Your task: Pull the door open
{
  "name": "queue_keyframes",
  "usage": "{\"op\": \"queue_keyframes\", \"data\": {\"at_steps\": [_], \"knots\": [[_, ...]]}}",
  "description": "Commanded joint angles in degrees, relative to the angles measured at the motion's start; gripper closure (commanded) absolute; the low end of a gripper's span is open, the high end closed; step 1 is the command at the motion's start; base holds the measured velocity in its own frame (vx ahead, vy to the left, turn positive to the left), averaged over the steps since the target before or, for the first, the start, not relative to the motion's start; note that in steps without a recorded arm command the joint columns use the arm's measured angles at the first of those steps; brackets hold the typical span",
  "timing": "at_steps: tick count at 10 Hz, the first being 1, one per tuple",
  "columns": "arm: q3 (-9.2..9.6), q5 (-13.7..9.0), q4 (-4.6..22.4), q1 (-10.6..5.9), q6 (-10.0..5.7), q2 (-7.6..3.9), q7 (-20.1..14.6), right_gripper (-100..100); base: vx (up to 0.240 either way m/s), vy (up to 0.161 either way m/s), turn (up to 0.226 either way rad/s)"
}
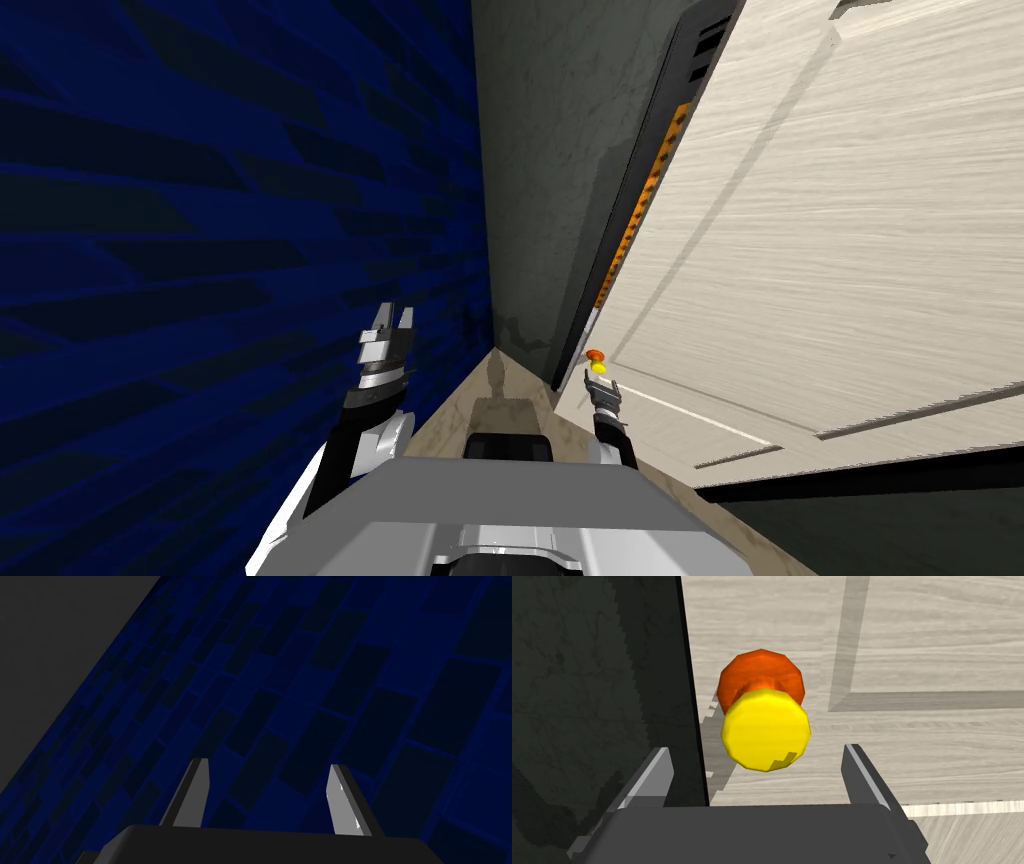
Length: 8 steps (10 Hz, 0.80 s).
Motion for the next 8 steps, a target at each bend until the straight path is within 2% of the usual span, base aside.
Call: {"op": "queue_keyframes", "data": {"at_steps": [1,3,4,5,8], "knots": [[-0.49,-0.38,1.00,0.37,-0.63,-1.60,-1.89,-100,0.203,-0.036,0.100],[-1.03,-0.80,1.86,0.96,-1.25,-3.27,-3.83,-100,0.184,-0.026,0.112],[-0.79,-0.59,1.83,0.69,-1.32,-2.44,-3.01,-100,0.082,-0.012,0.020],[-0.79,-0.59,1.83,0.69,-1.32,-2.44,-3.01,100,-0.009,-0.008,-0.044],[-0.79,-0.59,1.83,0.69,-1.32,-2.44,-3.01,100,-0.026,-0.002,0.006]]}}
